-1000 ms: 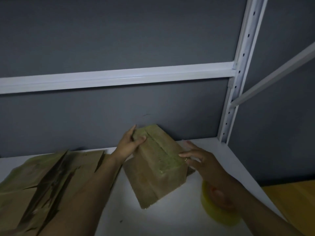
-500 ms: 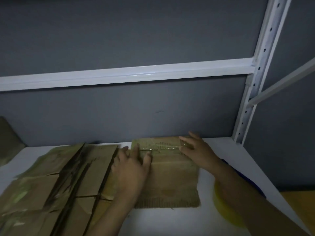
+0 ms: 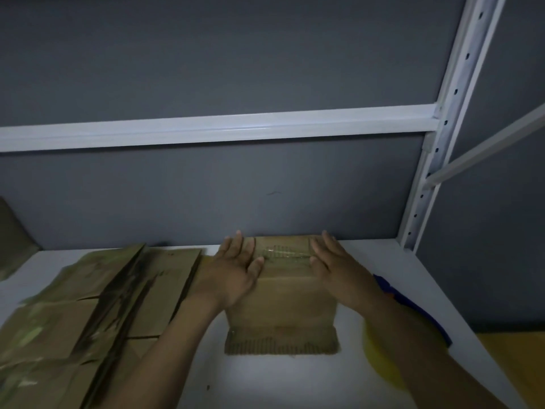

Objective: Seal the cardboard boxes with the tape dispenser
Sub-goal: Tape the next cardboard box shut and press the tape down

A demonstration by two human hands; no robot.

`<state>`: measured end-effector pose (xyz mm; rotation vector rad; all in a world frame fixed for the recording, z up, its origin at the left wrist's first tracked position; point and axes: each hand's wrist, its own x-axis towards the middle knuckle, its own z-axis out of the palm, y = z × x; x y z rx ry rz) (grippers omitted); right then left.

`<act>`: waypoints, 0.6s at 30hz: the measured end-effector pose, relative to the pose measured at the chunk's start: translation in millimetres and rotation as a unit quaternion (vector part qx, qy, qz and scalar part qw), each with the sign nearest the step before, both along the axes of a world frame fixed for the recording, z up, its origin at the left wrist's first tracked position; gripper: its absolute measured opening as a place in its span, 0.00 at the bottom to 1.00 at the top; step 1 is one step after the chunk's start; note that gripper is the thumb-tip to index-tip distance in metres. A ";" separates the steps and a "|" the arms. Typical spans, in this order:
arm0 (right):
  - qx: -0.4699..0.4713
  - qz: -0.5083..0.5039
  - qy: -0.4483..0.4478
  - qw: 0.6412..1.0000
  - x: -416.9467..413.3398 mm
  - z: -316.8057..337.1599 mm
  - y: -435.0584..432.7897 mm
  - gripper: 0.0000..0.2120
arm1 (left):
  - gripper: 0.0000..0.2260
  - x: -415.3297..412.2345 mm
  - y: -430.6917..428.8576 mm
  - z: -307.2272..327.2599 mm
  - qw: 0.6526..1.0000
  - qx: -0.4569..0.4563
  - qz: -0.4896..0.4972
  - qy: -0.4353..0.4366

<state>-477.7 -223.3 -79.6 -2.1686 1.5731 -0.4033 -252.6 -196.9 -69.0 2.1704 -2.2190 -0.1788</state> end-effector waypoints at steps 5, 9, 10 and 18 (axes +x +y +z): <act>0.073 -0.078 -0.185 0.977 1.5 -4.3 10.2 0.29 | 0.32 -0.2 3.5 0.8 0.988 0.000 0.082 0.129; 0.072 -0.111 -0.252 0.959 -0.2 -9.4 14.8 0.27 | 0.35 6.3 12.9 -7.5 0.943 -0.071 0.149 0.291; 0.076 -0.119 -0.279 0.950 -0.1 -11.0 15.4 0.25 | 0.35 8.4 14.5 -9.6 0.927 -0.065 0.159 0.333; 0.092 -0.153 -0.287 0.941 -1.6 -6.7 25.5 0.14 | 0.11 15.0 29.4 -16.3 0.891 -0.095 0.118 0.427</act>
